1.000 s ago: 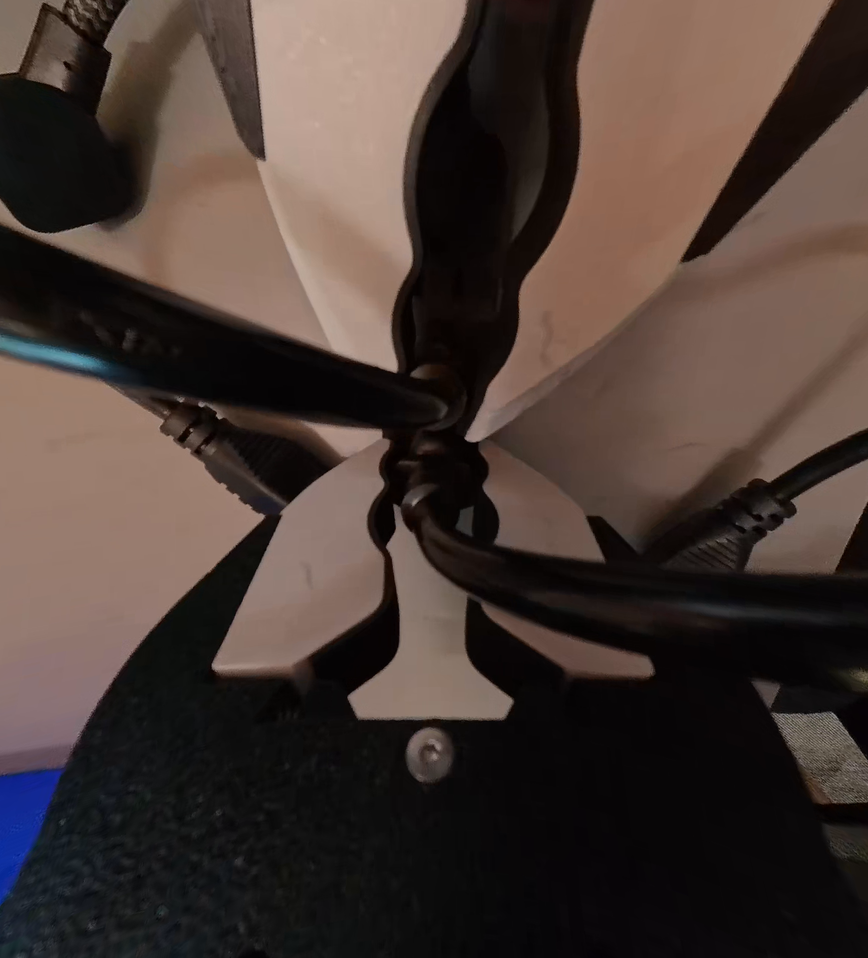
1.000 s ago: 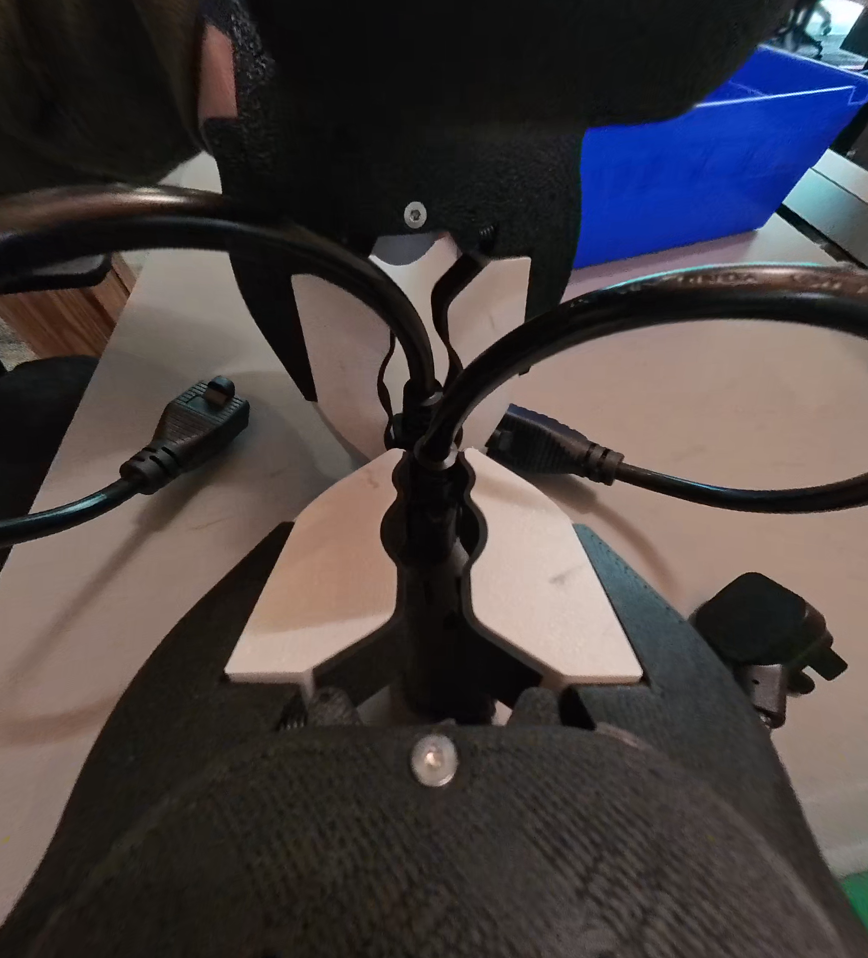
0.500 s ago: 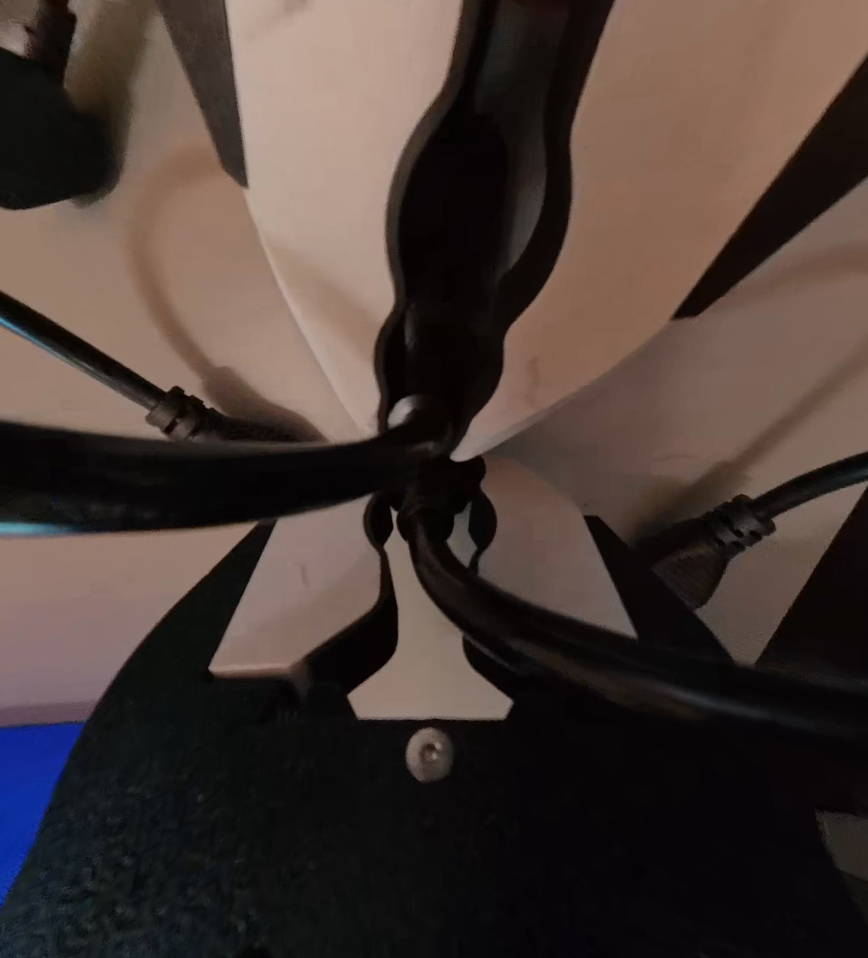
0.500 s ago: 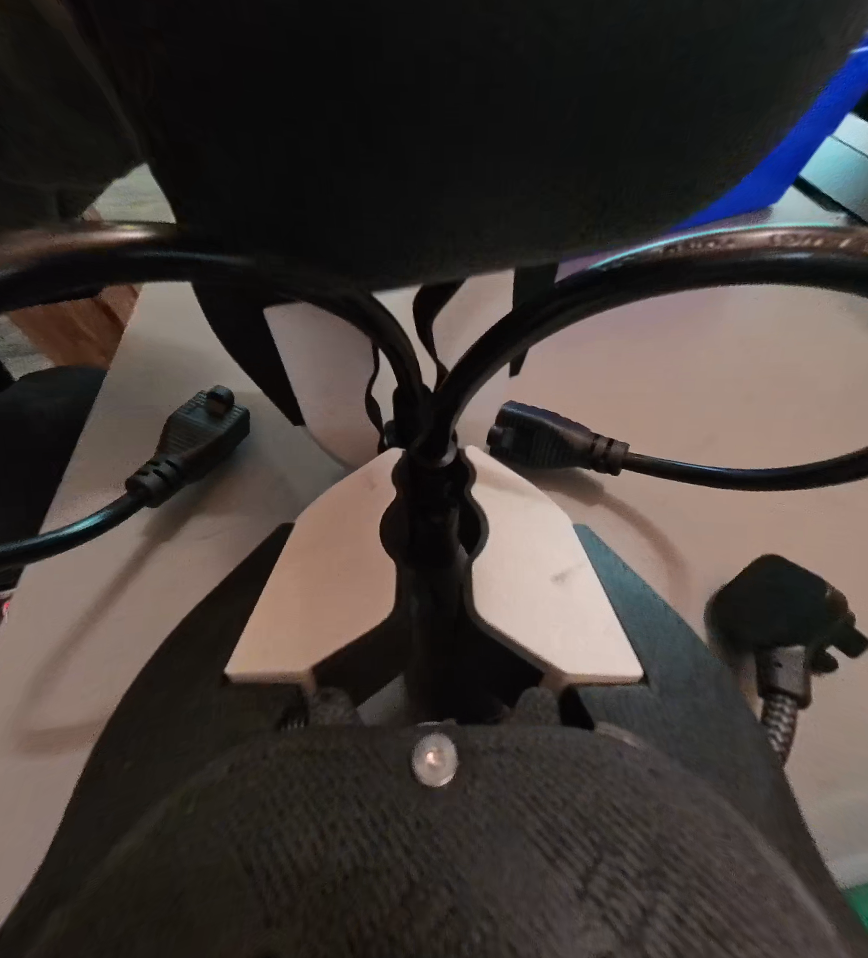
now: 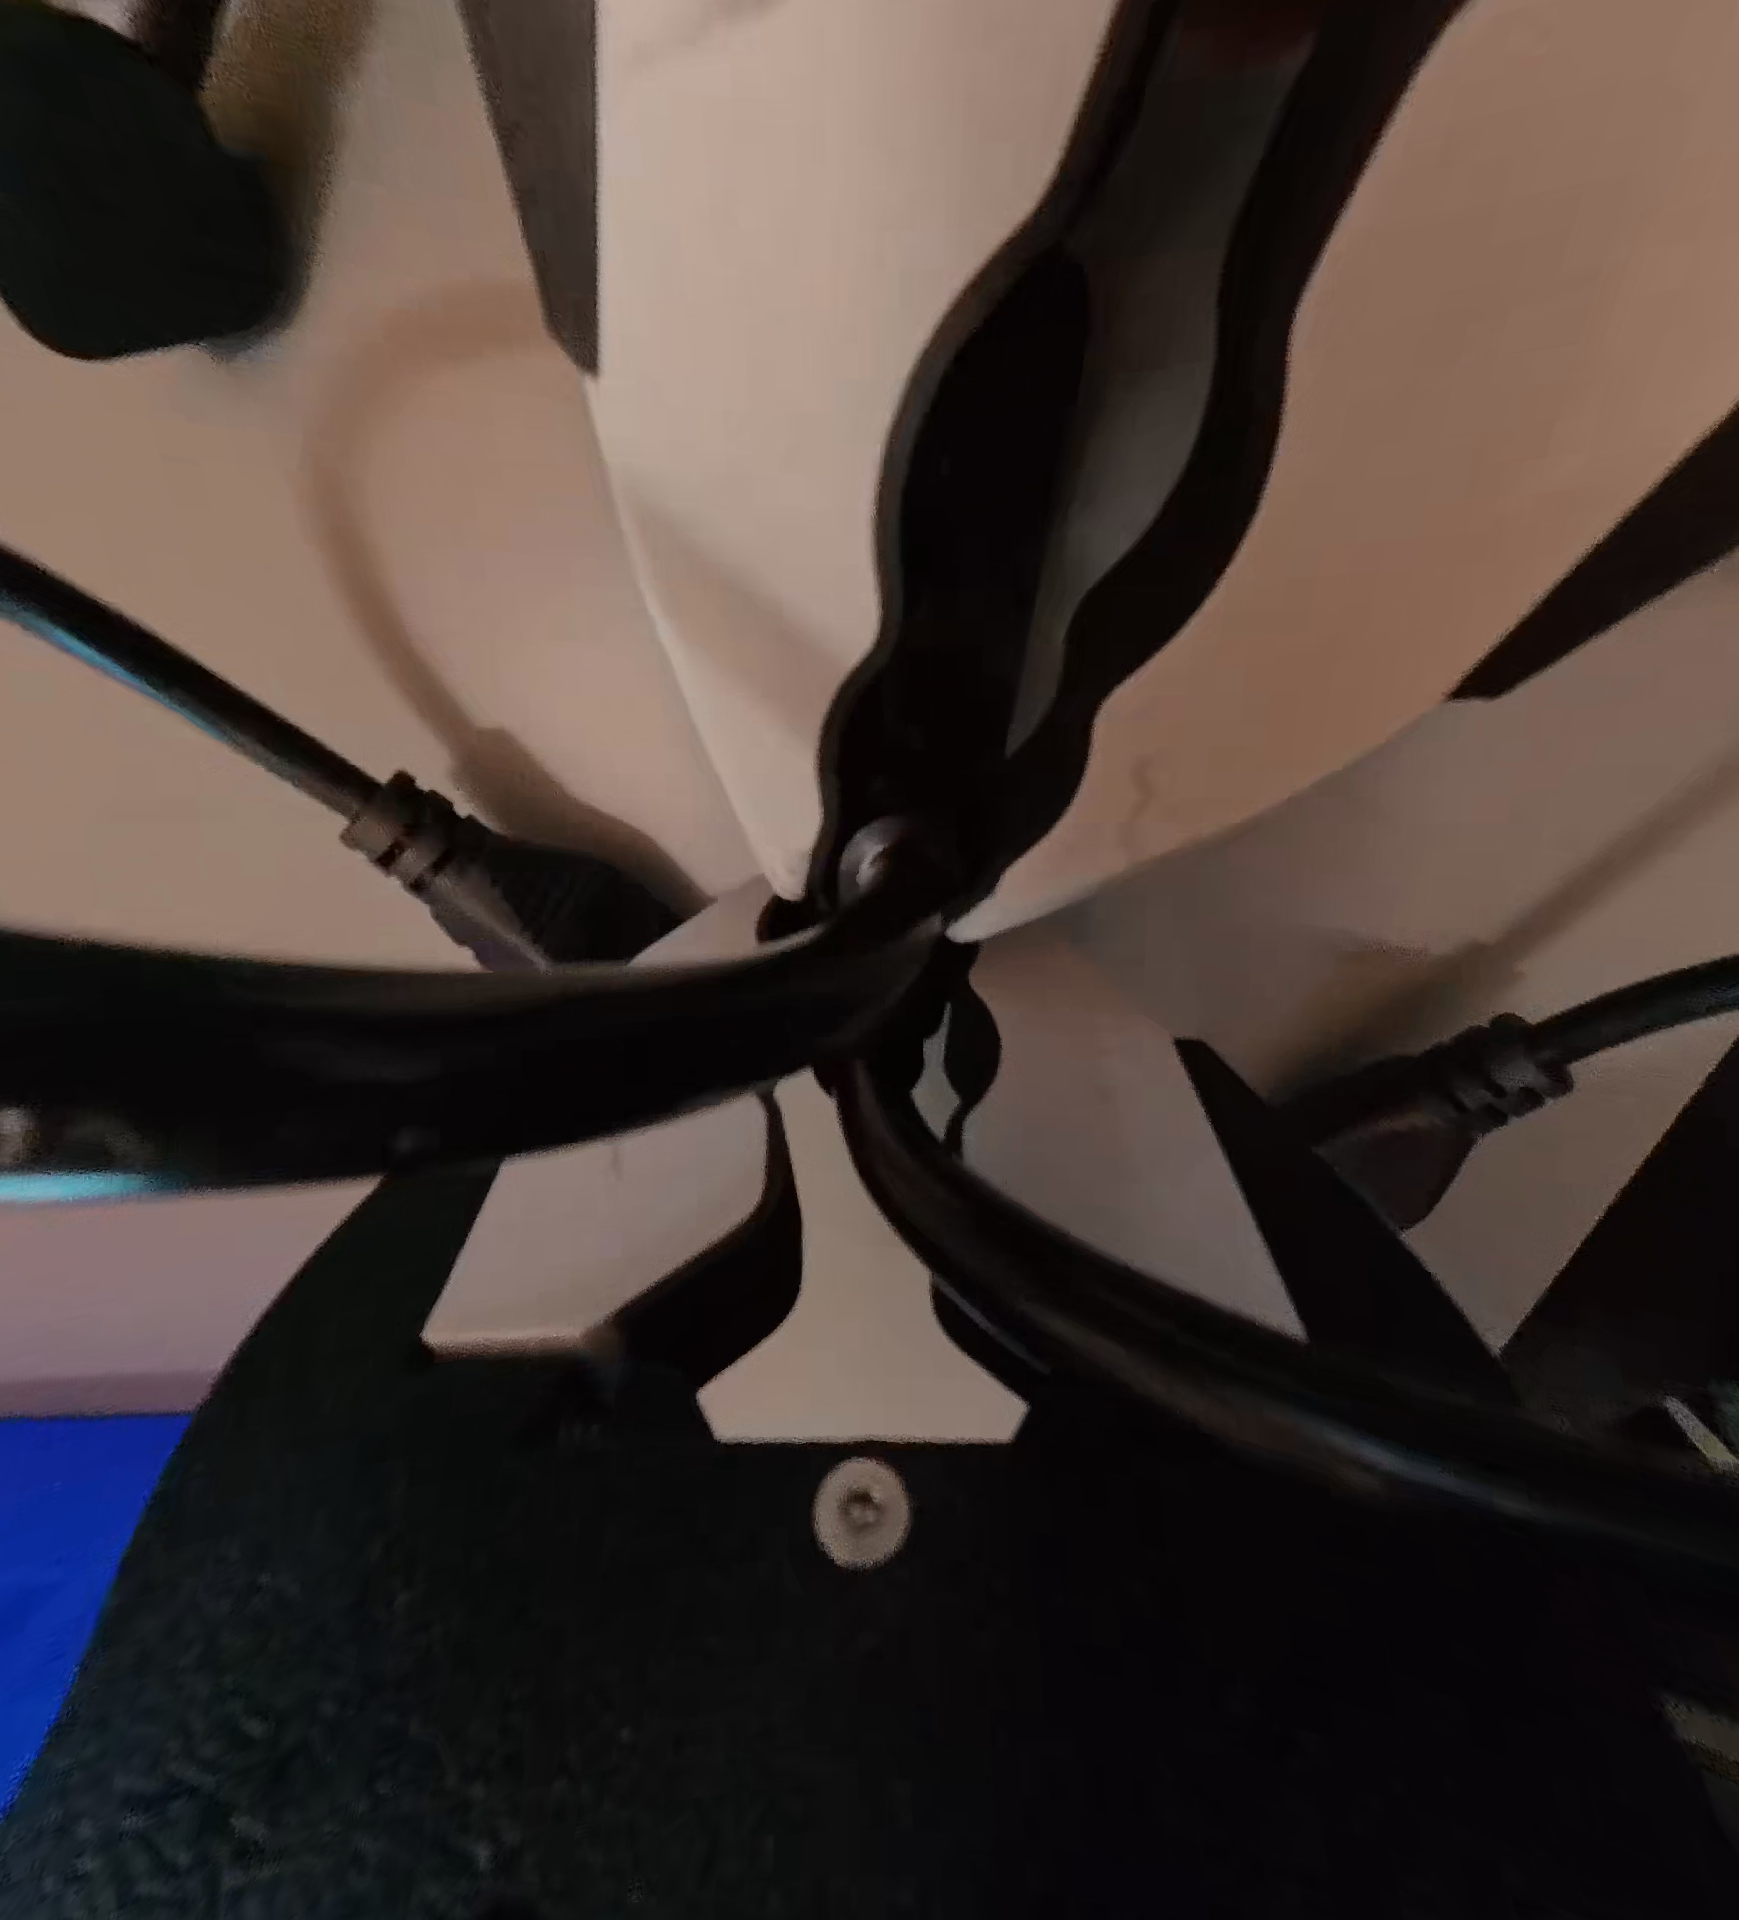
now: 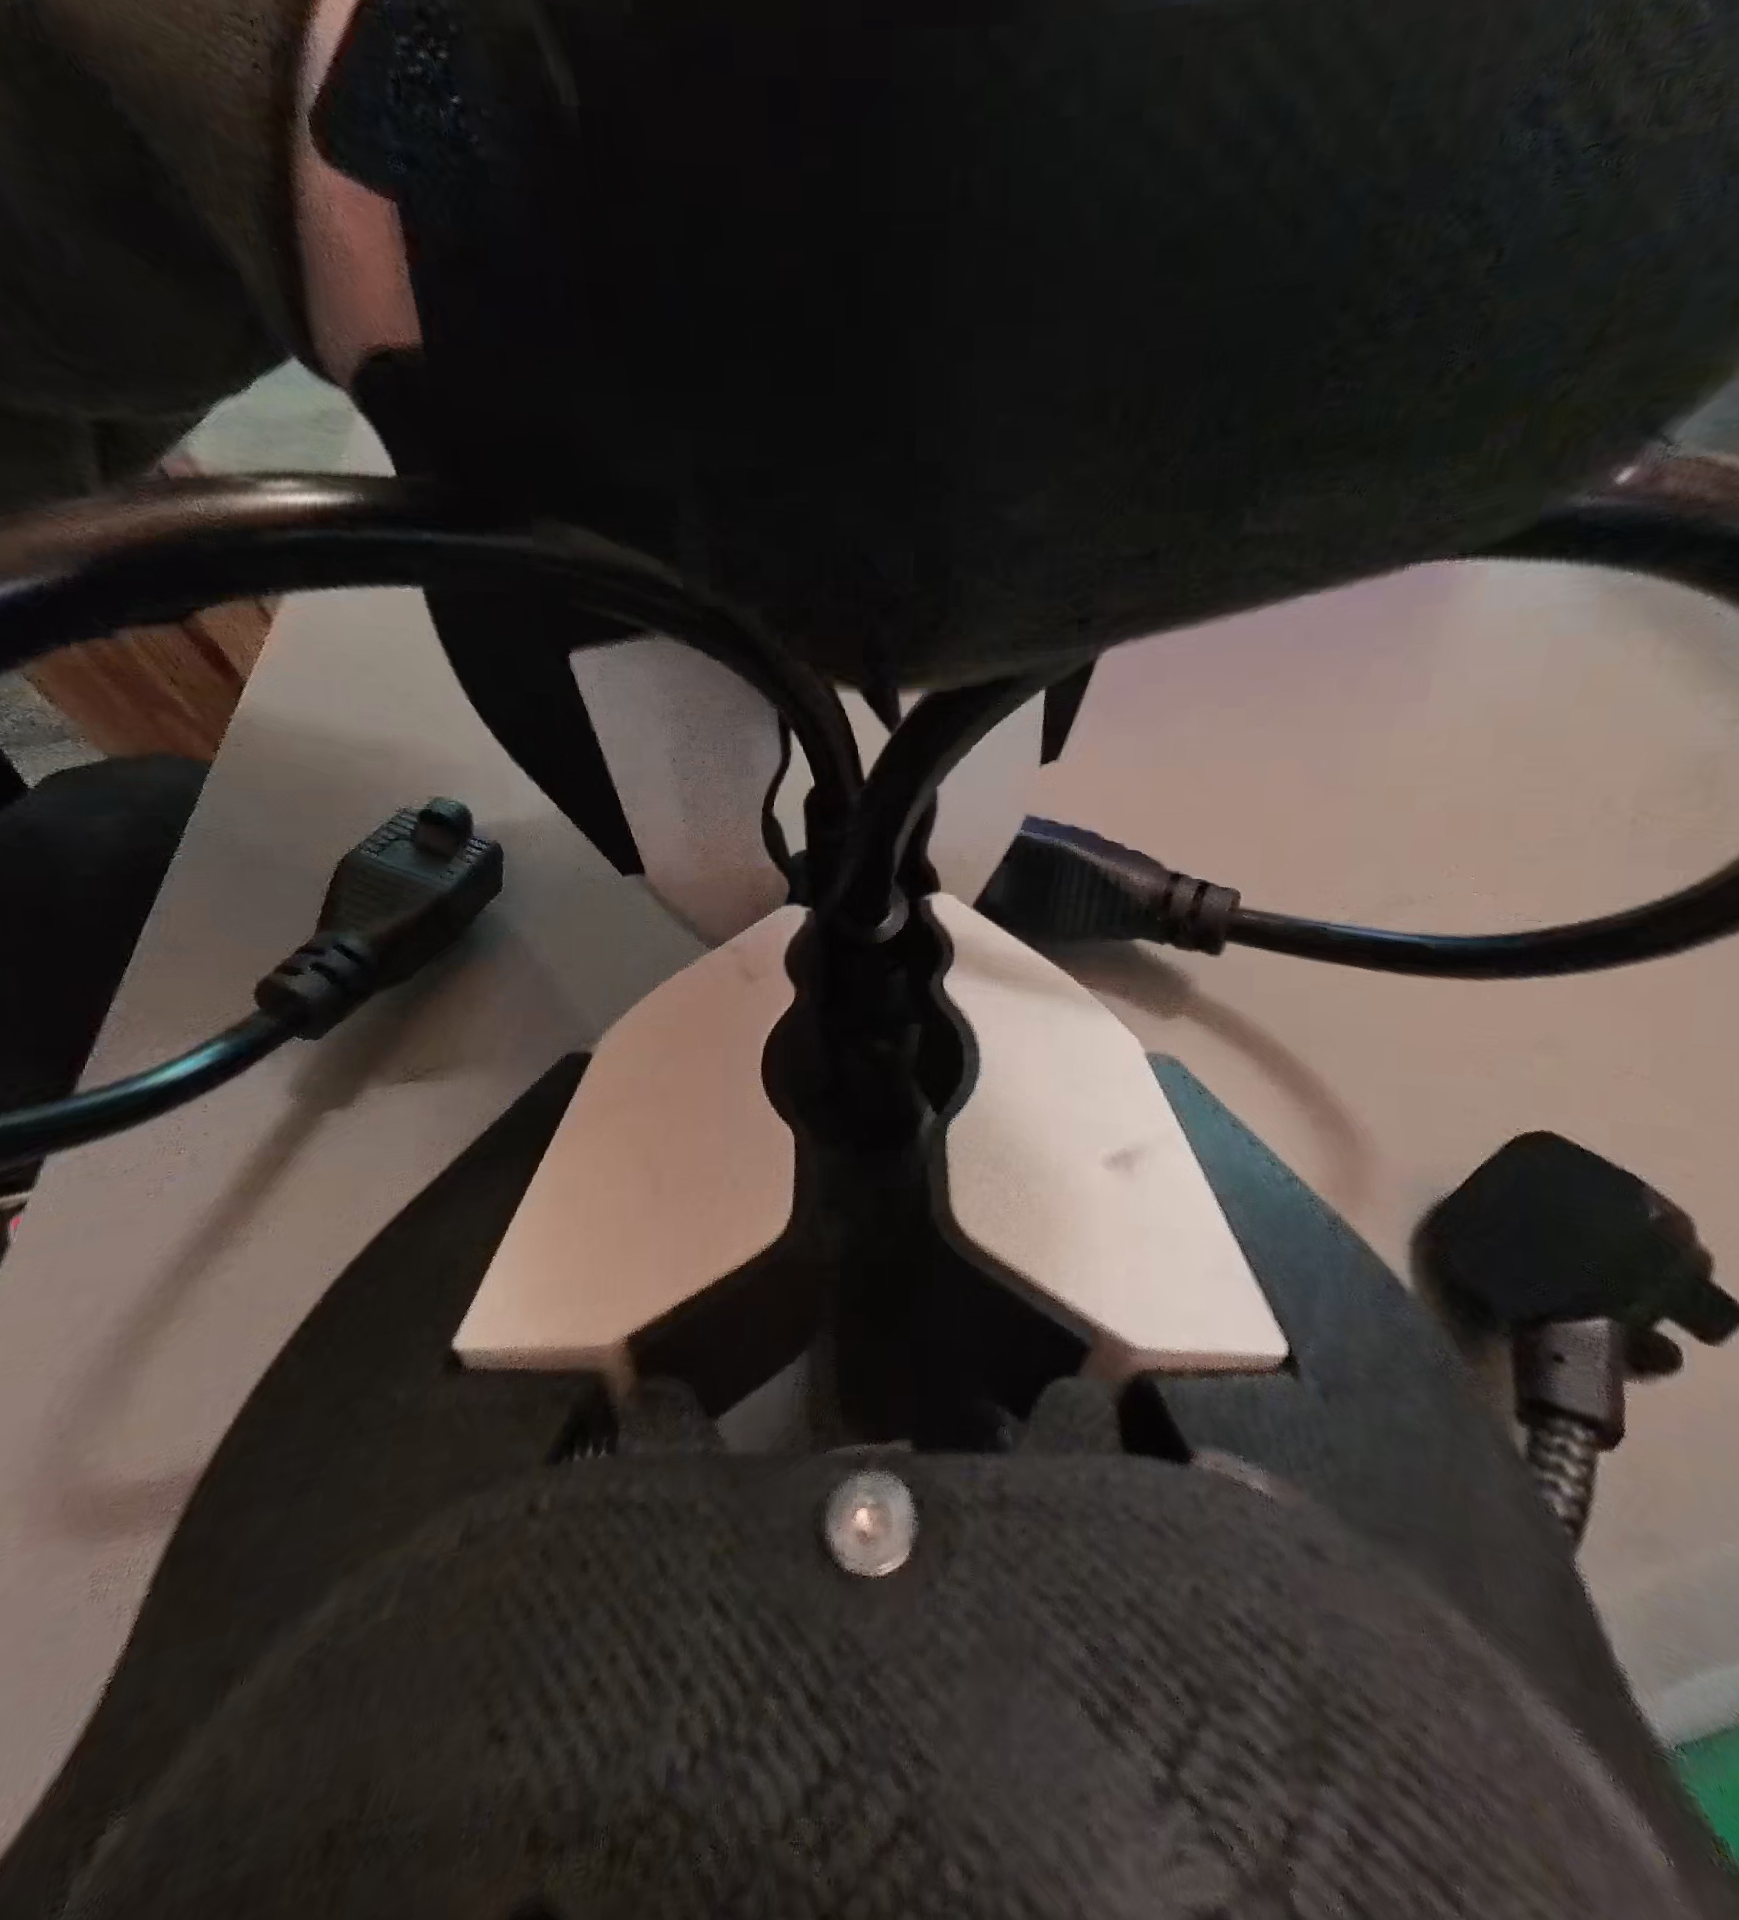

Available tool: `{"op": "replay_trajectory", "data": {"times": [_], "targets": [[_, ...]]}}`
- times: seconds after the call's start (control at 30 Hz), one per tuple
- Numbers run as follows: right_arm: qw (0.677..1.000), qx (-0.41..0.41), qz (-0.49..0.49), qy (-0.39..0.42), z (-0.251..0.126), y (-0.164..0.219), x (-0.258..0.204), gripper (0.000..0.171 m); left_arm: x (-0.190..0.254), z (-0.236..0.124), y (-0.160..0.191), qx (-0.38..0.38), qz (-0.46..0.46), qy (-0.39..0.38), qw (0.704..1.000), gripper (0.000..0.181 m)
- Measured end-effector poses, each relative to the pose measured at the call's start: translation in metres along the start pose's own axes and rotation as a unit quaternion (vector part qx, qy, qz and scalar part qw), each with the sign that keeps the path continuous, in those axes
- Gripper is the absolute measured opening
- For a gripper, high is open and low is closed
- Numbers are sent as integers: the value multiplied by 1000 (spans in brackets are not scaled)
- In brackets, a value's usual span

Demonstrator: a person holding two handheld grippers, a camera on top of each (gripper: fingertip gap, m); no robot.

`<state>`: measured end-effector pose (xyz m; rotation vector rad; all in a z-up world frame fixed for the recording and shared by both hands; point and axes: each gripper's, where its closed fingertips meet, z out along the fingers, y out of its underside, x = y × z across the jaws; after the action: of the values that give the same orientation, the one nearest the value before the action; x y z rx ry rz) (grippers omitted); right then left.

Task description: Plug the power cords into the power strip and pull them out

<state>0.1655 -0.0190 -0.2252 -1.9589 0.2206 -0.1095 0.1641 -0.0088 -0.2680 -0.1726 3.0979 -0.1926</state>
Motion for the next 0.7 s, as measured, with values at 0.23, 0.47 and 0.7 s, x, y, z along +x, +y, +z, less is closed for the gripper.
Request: {"op": "replay_trajectory", "data": {"times": [0.23, 0.47, 0.7], "targets": [[1000, 9, 25, 14, 0, -1, 7, 15, -5, 0, -1, -1, -19, 1, 1000, 26], [997, 41, 63, -1, 0, -4, 12, 14, -5, 1, -1, -7, -13, 5, 1000, 26], [996, 48, 79, -3, 0, -6, 15, 14, -7, 1, -2, -5, -19, 6, 1000, 26]]}}
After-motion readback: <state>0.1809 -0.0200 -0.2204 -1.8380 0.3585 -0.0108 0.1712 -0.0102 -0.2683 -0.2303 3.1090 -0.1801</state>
